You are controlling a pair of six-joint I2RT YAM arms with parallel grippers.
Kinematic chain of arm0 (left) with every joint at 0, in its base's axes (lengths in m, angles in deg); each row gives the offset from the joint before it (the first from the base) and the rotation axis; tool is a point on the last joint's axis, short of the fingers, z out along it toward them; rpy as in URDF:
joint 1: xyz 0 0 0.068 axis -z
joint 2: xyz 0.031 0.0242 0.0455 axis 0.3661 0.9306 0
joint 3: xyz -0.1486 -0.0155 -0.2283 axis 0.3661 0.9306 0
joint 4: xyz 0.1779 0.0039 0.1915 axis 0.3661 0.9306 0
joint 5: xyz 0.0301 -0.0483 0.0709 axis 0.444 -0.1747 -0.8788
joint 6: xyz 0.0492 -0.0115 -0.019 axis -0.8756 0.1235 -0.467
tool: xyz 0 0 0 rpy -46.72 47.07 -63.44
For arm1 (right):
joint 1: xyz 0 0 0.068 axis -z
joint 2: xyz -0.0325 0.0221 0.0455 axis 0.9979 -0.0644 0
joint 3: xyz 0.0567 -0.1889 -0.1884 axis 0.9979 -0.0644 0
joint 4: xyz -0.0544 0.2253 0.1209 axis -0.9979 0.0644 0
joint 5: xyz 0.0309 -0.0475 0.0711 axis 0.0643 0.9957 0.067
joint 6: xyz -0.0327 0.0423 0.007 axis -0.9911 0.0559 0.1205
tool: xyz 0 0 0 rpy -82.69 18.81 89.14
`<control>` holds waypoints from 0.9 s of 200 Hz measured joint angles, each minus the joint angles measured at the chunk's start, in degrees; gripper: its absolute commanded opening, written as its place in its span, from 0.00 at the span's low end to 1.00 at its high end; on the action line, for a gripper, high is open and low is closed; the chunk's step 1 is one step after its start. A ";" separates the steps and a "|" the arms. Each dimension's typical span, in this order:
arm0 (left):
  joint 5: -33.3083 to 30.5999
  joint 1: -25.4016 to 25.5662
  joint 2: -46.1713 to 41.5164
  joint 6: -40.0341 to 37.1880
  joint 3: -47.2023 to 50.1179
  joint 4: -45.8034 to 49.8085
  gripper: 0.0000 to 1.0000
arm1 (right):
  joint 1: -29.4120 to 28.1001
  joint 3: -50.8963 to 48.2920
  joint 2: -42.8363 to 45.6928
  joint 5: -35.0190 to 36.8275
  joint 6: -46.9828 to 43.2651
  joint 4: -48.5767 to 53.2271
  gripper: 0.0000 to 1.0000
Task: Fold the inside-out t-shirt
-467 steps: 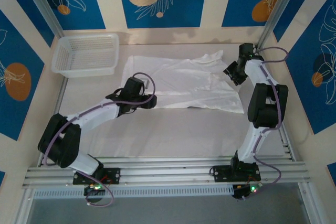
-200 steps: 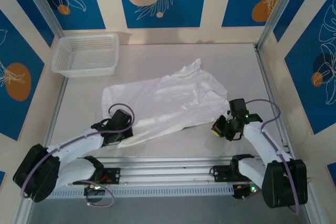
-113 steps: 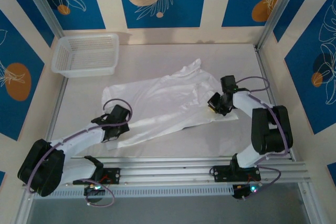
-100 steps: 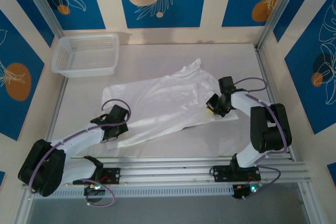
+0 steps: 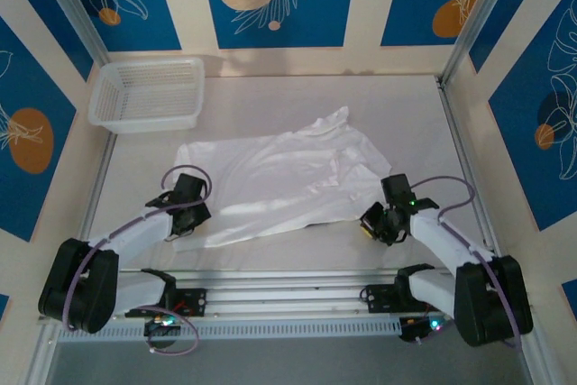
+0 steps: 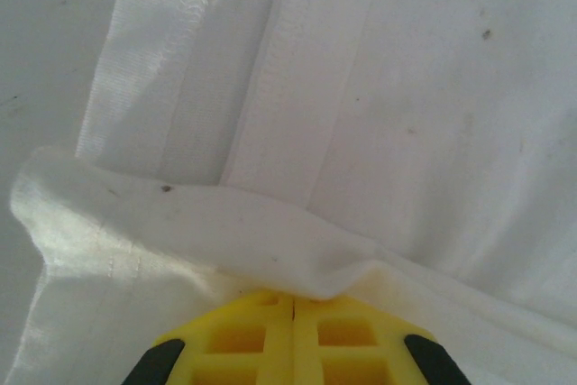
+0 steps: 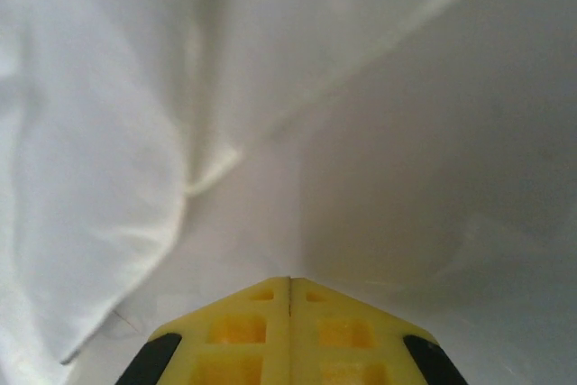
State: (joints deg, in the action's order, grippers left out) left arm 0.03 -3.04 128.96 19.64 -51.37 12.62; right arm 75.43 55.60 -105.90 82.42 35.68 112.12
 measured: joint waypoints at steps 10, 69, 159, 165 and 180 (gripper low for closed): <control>0.09 -0.02 -0.57 -0.28 0.00 0.26 0.00 | 0.00 0.02 1.81 -0.02 -0.57 1.92 0.00; 4.07 -0.11 -10.19 -2.93 -8.55 1.70 0.52 | 0.04 30.64 -10.56 6.23 -22.47 4.09 0.14; 7.30 -0.11 -3.58 -16.63 -22.49 2.36 0.66 | 7.63 80.96 -63.47 11.32 -58.38 12.57 0.53; 7.37 -0.11 -3.19 -17.44 -22.49 2.32 0.67 | 7.85 83.60 -65.59 10.93 -59.78 13.99 0.53; 7.39 -0.11 -2.23 -18.56 -22.51 2.12 0.67 | 7.63 89.57 -69.94 10.67 -62.60 16.81 0.53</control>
State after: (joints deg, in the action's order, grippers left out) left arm 7.42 -3.15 126.73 1.08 -73.88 14.74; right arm 83.06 145.17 -175.84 93.08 -26.92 128.92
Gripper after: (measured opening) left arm 0.670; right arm 0.531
